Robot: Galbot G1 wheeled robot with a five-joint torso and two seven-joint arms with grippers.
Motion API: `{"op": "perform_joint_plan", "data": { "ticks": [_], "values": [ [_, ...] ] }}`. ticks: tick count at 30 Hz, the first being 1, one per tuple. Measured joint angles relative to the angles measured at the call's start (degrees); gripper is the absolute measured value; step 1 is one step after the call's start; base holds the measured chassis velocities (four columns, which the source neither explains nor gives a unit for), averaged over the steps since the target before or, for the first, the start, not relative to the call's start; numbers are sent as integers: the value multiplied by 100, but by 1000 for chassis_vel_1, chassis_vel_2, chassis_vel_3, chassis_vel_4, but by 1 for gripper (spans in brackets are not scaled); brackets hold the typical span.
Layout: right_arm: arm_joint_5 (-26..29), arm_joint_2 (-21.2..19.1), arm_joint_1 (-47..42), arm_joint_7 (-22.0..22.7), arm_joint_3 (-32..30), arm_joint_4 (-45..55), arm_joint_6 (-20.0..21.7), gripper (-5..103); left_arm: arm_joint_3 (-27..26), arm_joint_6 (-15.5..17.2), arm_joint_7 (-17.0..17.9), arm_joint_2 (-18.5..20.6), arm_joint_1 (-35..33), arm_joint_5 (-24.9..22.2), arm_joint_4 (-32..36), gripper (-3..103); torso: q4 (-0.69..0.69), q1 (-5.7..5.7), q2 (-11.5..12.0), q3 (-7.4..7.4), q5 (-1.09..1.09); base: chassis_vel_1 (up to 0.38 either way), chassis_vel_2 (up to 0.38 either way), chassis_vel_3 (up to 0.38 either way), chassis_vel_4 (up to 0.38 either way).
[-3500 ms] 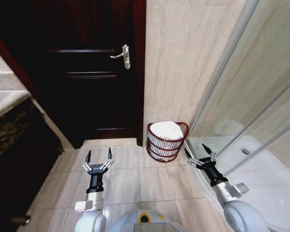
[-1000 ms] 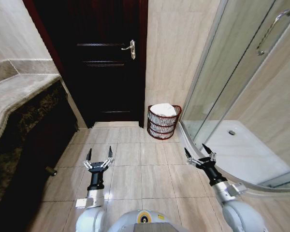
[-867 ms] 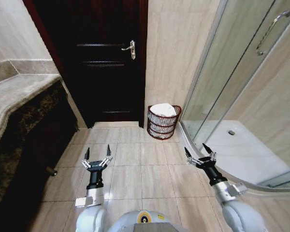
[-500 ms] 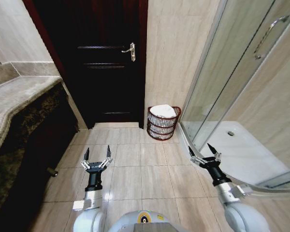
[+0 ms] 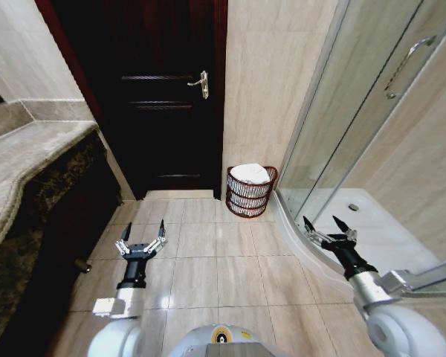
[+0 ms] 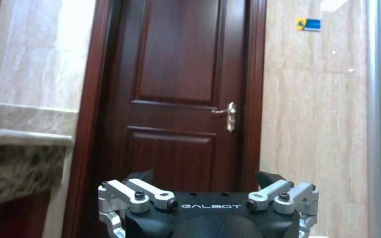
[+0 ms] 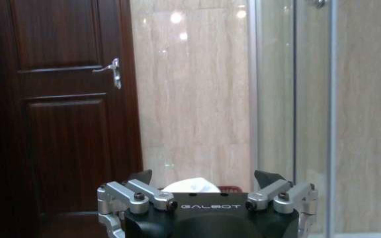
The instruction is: Discard the used towel into the hamper.
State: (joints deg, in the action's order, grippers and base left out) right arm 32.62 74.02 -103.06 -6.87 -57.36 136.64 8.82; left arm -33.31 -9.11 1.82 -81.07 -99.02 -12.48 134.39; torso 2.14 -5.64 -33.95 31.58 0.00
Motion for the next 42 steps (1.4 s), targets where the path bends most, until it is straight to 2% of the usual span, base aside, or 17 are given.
{"op": "perform_joint_plan", "data": {
  "ticks": [2, 4, 11, 16, 23, 29, 37, 42],
  "values": [
    [8, 46, -102, 1, -48, 66, -85, 100, 17, 317, -21, 79, 35, -48, 281, 100, 0, -35, -78, 43, 1, 0, 0, 0, 0],
    [17, 60, -142, 2, -55, 108, -115, 100, 28, 396, -69, 107, 40, -45, 375, 100, 0, -53, -119, 65, 1, 0, 0, 0, 0],
    [64, 51, -153, 2, -96, 212, -129, 100, 37, 457, -99, 93, 88, 50, 454, 100, 1, -125, -270, 144, 0, 0, 0, 0, 0],
    [91, -9, -131, 2, -144, 277, -97, 100, -22, 494, 4, 0, 18, 221, 415, 100, 1, -183, -391, 206, 0, 0, 0, 0, 0],
    [106, -112, -74, 4, -225, 193, -66, 100, -369, 833, -4, 158, -23, 73, 527, 100, 2, -277, -599, 323, 1, 0, 0, 0, 0],
    [171, -153, -69, 4, -277, 182, -67, 100, -337, 995, -68, 191, 22, -3, 624, 100, 1, -353, -756, 402, 1, 0, 0, 0, 0],
    [228, -154, -49, 8, -317, 276, -26, 100, -350, 1003, -83, 184, -18, 1, 653, 100, 1, -434, -932, 497, 0, 0, 0, 0, 0],
    [265, -185, -41, -30, -389, 254, -69, 100, -352, 795, -147, 180, -3, -19, 577, 100, 1, -496, -1064, 569, 0, 0, 0, 0, 0]
  ]
}}
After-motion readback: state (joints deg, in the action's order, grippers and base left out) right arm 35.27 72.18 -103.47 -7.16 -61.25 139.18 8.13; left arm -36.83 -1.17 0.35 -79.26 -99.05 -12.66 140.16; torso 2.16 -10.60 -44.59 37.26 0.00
